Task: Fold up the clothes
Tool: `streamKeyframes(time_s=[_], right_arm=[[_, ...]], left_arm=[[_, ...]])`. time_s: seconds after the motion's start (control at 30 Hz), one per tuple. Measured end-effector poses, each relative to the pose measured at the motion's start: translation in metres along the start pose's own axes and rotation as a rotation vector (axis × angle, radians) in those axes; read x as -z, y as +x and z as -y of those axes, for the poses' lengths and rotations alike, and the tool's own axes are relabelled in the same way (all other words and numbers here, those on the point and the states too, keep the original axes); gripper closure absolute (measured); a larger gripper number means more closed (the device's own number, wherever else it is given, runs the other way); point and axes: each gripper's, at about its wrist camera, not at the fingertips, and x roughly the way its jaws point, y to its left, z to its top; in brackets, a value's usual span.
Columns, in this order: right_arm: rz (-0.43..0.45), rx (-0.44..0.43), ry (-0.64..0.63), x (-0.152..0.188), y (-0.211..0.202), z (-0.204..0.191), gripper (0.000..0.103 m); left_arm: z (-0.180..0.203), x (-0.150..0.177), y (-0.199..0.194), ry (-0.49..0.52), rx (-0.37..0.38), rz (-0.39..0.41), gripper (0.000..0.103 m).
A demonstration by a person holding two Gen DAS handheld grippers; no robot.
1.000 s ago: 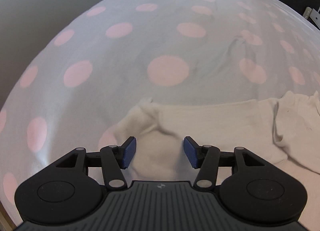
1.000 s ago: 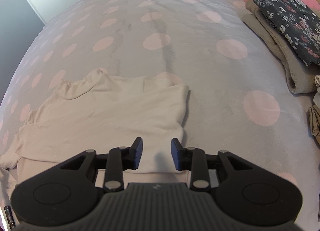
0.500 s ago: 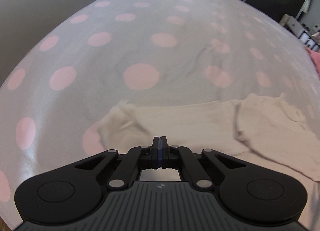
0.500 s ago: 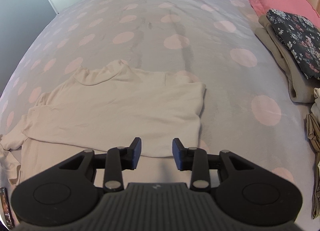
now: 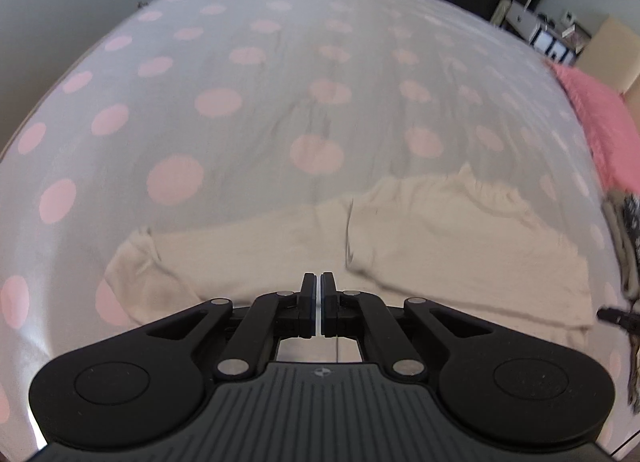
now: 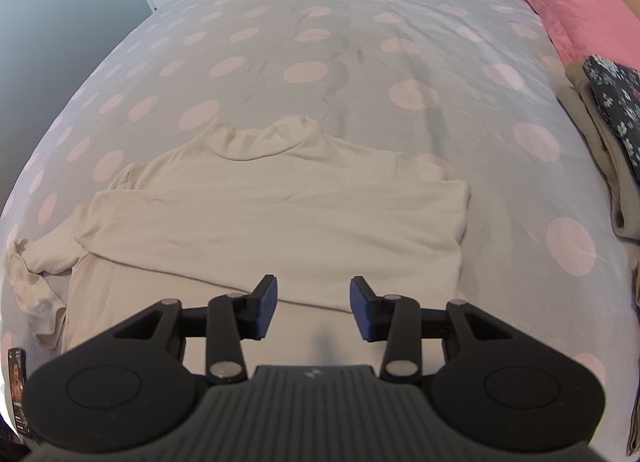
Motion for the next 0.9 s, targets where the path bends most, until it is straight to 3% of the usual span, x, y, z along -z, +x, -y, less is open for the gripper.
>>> streamKeyframes(time_s=[0.1,0.17,0.37,0.53,0.57,0.6,0.67,0.8,0.9], right_arm=[[-0.007,-0.003,-0.016,0.000,0.003,-0.004,0.058],[-0.014,-0.002,-0.021,0.001,0.006,-0.004,0.057],[-0.043,0.018,-0.021,0.004,0.017,-0.002,0.056],[-0.050,0.023,-0.024,0.004,0.020,-0.002,0.056],[-0.052,0.023,-0.026,0.004,0.021,-0.002,0.056],[-0.054,0.024,-0.028,0.004,0.022,-0.003,0.056],[-0.058,0.025,-0.032,0.005,0.024,-0.004,0.056],[-0.056,0.025,-0.034,0.004,0.023,-0.004,0.056],[-0.053,0.027,-0.035,0.004,0.023,-0.005,0.056]], left_arm=[[0.000,0.020,0.021,0.034,-0.032,-0.060,0.075],[0.000,0.032,0.039,0.053,-0.041,-0.089,0.069],[0.001,0.058,0.081,0.073,-0.084,-0.176,0.068],[-0.001,0.066,0.093,0.078,-0.077,-0.162,0.068],[-0.001,0.067,0.093,0.092,-0.075,-0.154,0.071],[0.000,0.068,0.093,0.107,-0.073,-0.147,0.083],[-0.003,0.066,0.092,0.119,-0.074,-0.146,0.097],[-0.015,0.053,0.074,0.063,-0.072,-0.120,0.100],[-0.029,0.032,0.040,-0.001,-0.036,-0.035,0.100]])
